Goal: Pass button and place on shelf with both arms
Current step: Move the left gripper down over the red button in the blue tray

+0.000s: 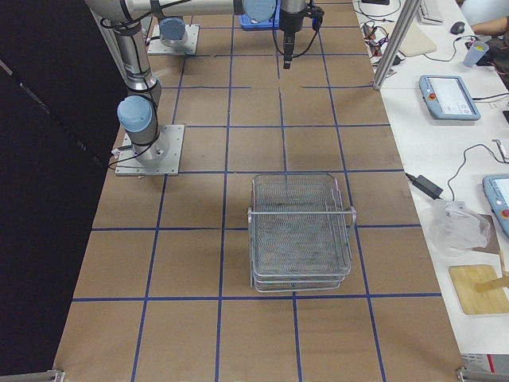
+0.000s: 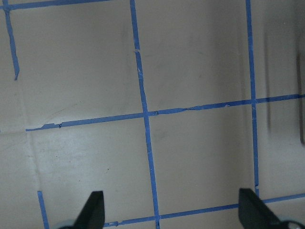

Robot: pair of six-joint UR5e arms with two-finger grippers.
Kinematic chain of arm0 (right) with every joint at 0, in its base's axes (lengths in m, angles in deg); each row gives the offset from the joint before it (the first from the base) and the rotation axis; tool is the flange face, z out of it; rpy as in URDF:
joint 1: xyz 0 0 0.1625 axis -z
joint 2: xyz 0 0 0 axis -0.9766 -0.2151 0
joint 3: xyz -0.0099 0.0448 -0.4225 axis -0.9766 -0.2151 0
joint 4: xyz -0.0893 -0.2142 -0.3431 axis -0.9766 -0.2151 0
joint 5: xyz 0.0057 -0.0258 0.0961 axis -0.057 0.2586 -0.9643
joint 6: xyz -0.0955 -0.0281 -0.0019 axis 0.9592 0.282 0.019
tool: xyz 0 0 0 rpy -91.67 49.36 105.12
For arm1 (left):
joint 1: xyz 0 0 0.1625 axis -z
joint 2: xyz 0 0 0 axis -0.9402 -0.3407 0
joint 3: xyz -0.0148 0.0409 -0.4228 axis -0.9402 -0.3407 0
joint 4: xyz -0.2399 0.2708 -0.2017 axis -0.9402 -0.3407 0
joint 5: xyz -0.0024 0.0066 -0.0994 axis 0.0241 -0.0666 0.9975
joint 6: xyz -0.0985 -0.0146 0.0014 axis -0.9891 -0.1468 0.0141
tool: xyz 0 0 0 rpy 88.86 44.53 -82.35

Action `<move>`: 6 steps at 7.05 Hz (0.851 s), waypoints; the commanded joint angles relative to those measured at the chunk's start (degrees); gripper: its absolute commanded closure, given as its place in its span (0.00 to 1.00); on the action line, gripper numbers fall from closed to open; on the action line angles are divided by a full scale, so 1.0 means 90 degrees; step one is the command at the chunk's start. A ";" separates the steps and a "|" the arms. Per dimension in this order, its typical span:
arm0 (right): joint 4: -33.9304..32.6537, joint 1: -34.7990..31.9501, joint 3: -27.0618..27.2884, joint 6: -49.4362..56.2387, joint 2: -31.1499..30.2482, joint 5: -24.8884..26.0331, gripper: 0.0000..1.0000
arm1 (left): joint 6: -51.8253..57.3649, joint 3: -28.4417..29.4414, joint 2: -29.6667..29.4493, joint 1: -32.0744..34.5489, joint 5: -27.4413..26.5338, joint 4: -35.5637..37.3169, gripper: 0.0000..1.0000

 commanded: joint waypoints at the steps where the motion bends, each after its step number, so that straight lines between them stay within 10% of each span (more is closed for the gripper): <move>1: -0.0010 0.0000 0.0006 0.0000 0.0000 -0.0009 0.00 | 0.1423 -0.0623 -0.0568 -0.0502 0.0000 0.1538 0.00; 6: 0.0030 0.0019 0.0006 0.0000 0.0019 -0.0019 0.00 | 0.2336 -0.0889 -0.1313 -0.1236 0.0224 0.1857 0.00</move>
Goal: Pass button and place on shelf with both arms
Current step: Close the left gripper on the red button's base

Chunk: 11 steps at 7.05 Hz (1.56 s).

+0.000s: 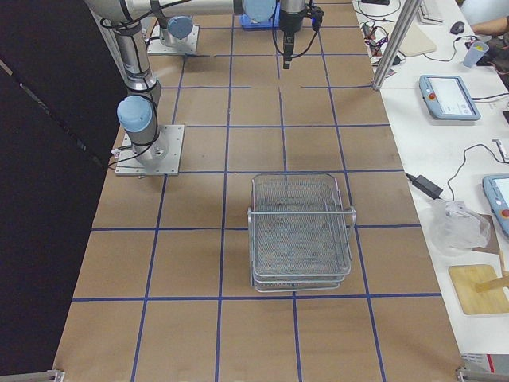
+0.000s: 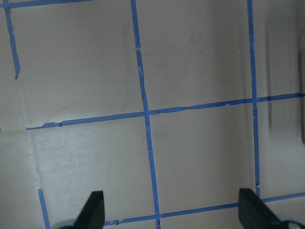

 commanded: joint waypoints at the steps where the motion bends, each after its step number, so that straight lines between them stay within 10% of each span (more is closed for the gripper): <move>1: -0.0002 0.0014 0.0001 0.0000 -0.0002 -0.0003 0.00 | 0.0043 -0.0018 -0.0169 -0.0030 -0.0005 0.0105 0.08; 3: -0.0031 0.0004 0.0001 0.0000 -0.0012 -0.0003 0.00 | 0.0043 -0.0027 -0.0102 -0.0146 -0.0034 0.0116 0.38; 8: 0.0017 0.0014 0.0001 0.0000 -0.0002 -0.0003 0.00 | 0.0200 -0.0193 -0.0102 -0.0323 -0.0063 0.0067 0.37; 11: -0.0041 0.0014 0.0001 0.0010 -0.0002 -0.0003 0.00 | 0.0199 -0.0203 -0.0014 -0.0323 -0.0063 0.0067 0.88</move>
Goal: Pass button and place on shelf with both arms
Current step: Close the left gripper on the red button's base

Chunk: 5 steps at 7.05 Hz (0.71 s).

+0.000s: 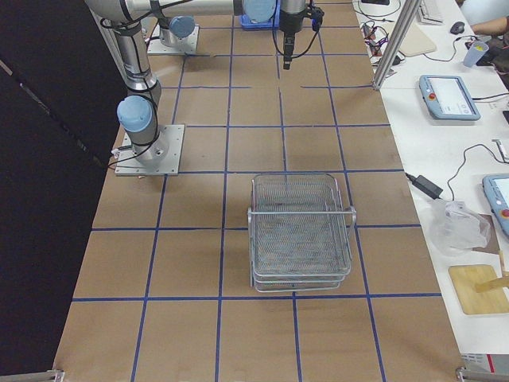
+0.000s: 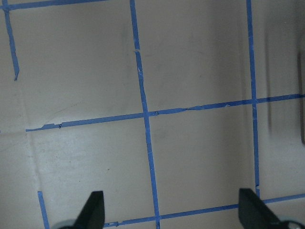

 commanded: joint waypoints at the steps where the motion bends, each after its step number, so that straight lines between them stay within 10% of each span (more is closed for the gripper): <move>1: -0.0017 0.0010 0.0000 0.0001 -0.0004 -0.0004 0.00 | -0.0020 0.0087 0.0036 0.0009 -0.0001 -0.0075 0.92; 5: -0.0046 0.0019 -0.0010 0.0011 -0.0004 -0.0004 0.00 | -0.1379 0.0975 0.0756 0.0787 0.0281 -0.2899 0.95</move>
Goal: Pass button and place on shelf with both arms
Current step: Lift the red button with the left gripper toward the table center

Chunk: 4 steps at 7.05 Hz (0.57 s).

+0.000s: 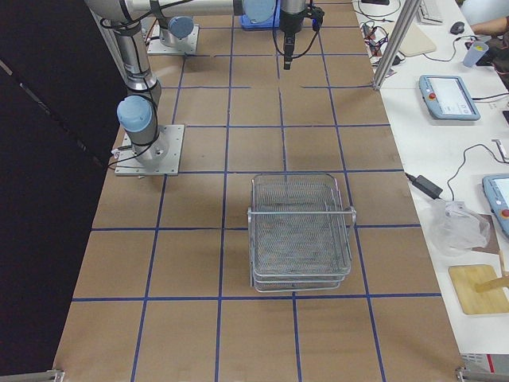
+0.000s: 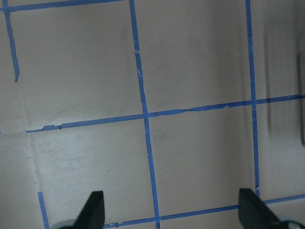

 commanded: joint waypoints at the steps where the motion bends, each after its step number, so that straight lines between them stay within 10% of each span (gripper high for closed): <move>1: 0.0010 0.0013 -0.0008 -0.0002 0.0000 0.0019 0.00 | -0.1731 0.0310 0.0588 0.0734 0.0367 -0.1579 0.95; 4: -0.0019 0.0043 -0.0008 0.0037 0.0000 0.0049 0.00 | -0.5070 0.0271 0.1029 0.1836 0.2035 -0.2091 0.95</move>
